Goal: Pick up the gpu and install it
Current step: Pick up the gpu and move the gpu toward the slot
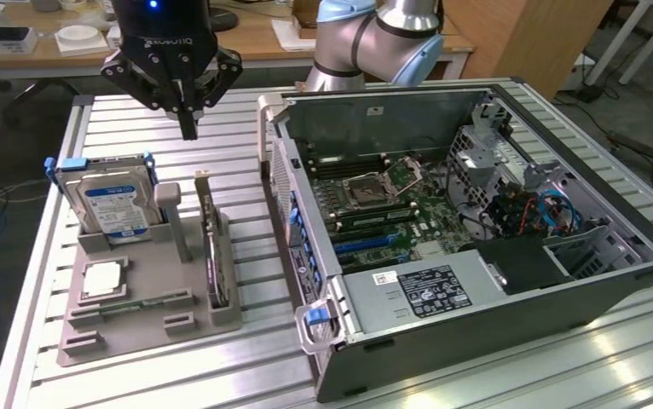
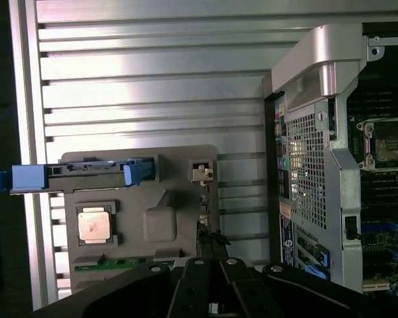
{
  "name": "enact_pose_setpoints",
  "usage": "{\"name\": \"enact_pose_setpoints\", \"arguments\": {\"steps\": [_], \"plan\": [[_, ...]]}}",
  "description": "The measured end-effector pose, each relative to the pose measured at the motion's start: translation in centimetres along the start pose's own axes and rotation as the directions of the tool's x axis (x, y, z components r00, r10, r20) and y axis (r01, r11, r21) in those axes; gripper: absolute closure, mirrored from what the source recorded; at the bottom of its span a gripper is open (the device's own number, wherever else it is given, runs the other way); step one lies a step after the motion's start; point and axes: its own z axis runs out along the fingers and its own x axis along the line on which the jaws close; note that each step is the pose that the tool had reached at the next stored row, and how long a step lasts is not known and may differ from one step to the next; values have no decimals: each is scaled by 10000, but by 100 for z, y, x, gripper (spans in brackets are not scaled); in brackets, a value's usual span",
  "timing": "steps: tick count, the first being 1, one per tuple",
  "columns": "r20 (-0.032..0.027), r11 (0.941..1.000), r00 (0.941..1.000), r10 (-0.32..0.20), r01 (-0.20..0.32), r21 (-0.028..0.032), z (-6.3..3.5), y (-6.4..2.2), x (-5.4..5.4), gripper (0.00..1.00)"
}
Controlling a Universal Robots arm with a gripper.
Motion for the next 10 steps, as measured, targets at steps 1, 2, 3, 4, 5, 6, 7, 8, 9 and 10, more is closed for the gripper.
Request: {"name": "enact_pose_setpoints", "arguments": {"steps": [1, 2, 3, 4, 5, 6, 7, 8, 9, 10], "plan": [[0, 10000, 10000, 1, -1, -1, 0, -1, 1, 90], [0, 10000, 10000, 1, -1, 0, 0, -4, 1, 90], [1, 10000, 10000, 3, -3, -1, 0, -5, 1, 89], [1, 10000, 10000, 2, -2, 0, 0, -6, 0, 89], [1, 10000, 10000, 1, -1, 0, 0, -6, -1, 83], [0, 10000, 10000, 1, -1, 1, 0, -7, 0, 77], [0, 10000, 10000, 1, -1, 1, 0, -7, 0, 77], [0, 10000, 10000, 1, -1, 0, 0, -7, 0, 71], [0, 10000, 10000, 1, -1, 1, 0, -7, 0, 65], [0, 10000, 10000, 0, 0, 1, 0, -8, 0, 65]]}}
